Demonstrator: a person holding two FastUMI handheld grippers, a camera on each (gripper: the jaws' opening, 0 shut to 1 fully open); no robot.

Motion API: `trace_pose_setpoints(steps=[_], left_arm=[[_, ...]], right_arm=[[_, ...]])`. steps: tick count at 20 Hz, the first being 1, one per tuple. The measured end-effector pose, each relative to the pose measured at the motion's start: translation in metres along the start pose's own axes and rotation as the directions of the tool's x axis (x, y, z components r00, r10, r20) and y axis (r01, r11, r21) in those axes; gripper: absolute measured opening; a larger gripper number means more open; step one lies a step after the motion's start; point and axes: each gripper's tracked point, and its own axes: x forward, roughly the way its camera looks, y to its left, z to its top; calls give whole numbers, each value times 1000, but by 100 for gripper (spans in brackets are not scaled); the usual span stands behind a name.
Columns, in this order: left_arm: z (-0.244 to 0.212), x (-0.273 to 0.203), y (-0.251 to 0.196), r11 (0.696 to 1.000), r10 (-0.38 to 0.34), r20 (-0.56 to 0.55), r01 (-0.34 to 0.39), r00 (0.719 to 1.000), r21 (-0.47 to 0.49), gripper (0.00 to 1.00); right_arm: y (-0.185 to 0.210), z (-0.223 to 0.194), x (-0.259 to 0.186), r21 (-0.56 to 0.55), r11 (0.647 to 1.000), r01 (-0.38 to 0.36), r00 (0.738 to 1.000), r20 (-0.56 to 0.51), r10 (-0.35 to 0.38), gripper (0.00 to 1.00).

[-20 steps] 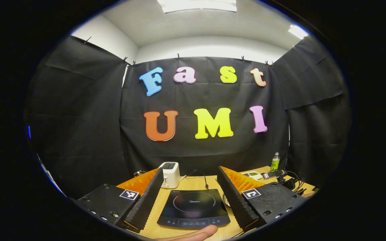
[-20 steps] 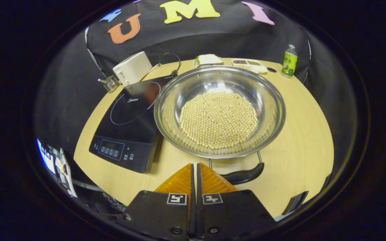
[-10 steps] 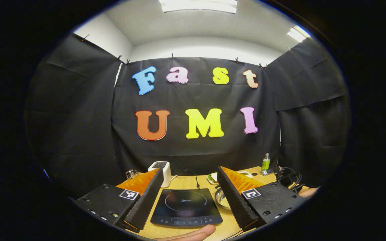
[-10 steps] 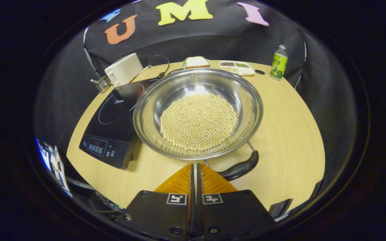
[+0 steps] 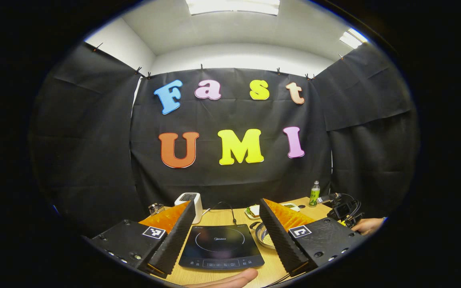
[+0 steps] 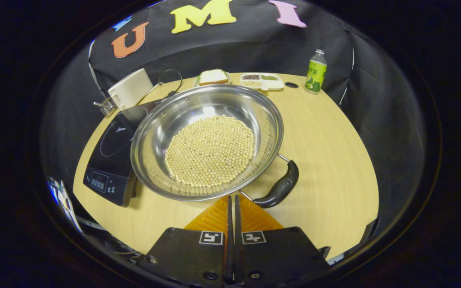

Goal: First push the handle of the pot to place it horizontally, then grasp the pot with both hands and set it on the induction cooktop.

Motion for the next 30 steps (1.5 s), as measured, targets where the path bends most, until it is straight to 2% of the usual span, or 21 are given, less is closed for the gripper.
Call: trace_pose_setpoints(steps=[5, 6, 9, 11, 12, 16, 17, 18, 20, 21, 22, 27, 30], left_arm=[[-4, -1, -3, 1000, -9, -6, 9, 1000, 9, 95], [-4, 0, -3, 1000, -11, -5, 12, 1000, 10, 96], [0, -4, -2, 1000, -11, -4, 11, 1000, 10, 95], [0, -3, -4, 1000, -13, -2, 13, 1000, 7, 96], [1, -3, -4, 1000, -13, -1, 13, 1000, 6, 95], [1, -1, -7, 1000, -18, -2, 18, 1000, 8, 96], [1, -1, -9, 1000, -20, -1, 20, 1000, 10, 96], [0, 0, -10, 1000, -23, -2, 23, 1000, 10, 96], [-2, 3, -13, 1000, -28, -2, 28, 1000, 6, 96], [-4, 5, -14, 1000, -29, -4, 29, 1000, 5, 95], [-7, 7, -16, 1000, -28, -8, 28, 1000, 5, 95], [-16, 22, -18, 1000, -27, -28, 27, 999, -3, 95], [-25, 39, -22, 1000, -25, -57, 24, 998, -18, 95]], right_arm=[[-12, 2, 6, 5, 1000, 8, 1000, -10, -8, 1], [-15, 4, 8, 10, 1000, 9, 1000, -6, -9, 4], [-24, 8, 9, 28, 999, 16, 1000, 0, -16, 2], [-33, 13, 10, 30, 999, 23, 1000, 8, -23, 4], [-37, 15, 12, 25, 999, 31, 999, 17, -31, 1], [-53, 26, 15, 3, 999, 45, 997, 60, -45, 1], [-57, 29, 17, 5, 999, 46, 997, 69, -46, 4], [-62, 32, 16, 8, 999, 50, 996, 78, -50, 1], [-70, 40, 22, 10, 998, 59, 993, 101, -59, 4], [-75, 44, 23, 14, 998, 65, 991, 117, -66, 1], [-79, 49, 25, 31, 997, 67, 988, 136, -71, 4], [-91, 69, 35, 106, 994, 30, 979, 199, -51, 4], [-98, 89, 39, 106, 994, 33, 963, 263, -60, 4]])
